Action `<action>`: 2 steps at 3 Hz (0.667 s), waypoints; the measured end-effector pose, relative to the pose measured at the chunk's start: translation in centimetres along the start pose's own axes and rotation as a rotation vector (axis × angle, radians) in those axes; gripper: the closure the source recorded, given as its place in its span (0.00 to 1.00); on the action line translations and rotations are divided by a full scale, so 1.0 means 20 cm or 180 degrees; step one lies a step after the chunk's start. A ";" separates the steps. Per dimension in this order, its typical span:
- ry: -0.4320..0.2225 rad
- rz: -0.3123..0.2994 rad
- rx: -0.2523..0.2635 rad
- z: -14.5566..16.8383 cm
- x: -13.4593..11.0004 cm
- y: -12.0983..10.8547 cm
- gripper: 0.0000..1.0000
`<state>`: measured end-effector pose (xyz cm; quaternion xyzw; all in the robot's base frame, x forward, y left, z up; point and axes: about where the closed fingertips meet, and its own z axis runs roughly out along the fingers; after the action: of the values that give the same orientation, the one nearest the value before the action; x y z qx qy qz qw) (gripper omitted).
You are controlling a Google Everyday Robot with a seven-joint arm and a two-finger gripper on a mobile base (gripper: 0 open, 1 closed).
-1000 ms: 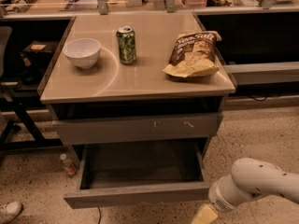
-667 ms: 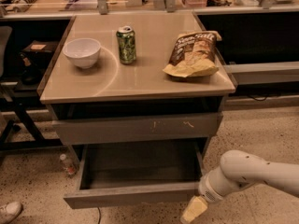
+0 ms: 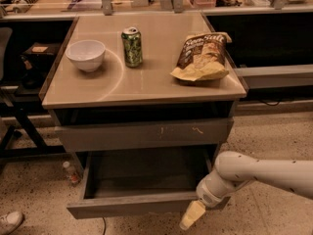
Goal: Open middle drawer
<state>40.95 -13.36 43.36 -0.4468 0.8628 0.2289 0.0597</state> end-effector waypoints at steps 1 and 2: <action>0.0101 0.0056 -0.0062 0.04 0.04 0.03 0.00; 0.0249 0.0142 -0.0136 0.02 0.13 0.10 0.00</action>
Offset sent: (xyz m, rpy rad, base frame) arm -0.0564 -0.0189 0.0012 -0.0753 0.1492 -0.0039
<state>37.77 -14.17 42.85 -0.4371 0.8692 0.2308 0.0113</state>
